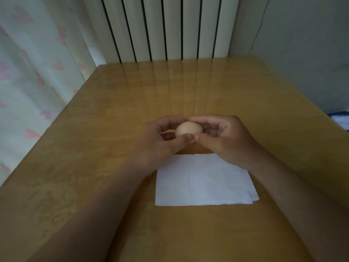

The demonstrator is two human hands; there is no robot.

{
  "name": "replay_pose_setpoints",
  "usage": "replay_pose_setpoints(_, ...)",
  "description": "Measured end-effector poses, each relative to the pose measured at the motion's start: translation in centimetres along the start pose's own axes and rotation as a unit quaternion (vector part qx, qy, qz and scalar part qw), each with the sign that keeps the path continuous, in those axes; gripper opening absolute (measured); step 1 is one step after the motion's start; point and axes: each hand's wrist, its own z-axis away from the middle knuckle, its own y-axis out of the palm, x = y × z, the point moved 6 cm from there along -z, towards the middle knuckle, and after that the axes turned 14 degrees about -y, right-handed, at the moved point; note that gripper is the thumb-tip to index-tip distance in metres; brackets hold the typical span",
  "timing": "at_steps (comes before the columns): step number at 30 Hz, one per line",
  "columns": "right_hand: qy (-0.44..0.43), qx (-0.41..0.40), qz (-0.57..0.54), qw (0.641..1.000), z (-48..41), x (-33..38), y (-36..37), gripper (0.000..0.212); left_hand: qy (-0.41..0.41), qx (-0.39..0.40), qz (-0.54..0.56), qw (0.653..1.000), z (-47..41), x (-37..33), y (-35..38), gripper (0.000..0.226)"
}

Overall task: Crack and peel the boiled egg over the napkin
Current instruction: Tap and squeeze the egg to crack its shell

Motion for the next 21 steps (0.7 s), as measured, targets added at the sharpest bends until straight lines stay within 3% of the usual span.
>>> replay_pose_setpoints(10, -0.046, 0.001, 0.025, 0.999, 0.00, 0.88, 0.45, 0.039, 0.013, -0.006, 0.016, 1.000, 0.21, -0.23, 0.17, 0.035)
replay_pose_setpoints(17, -0.009, 0.028, 0.004, 1.000, 0.19, 0.31, 0.22, 0.037, 0.034, 0.015, 0.013, 0.999, 0.34, -0.34, 0.11, 0.031)
replay_pose_setpoints(21, 0.004, 0.018, -0.041, 0.999, 0.08, -0.04, 0.08, 0.034, 0.081, 0.012, -0.008, 0.997, 0.45, -0.71, 0.07, 0.043)
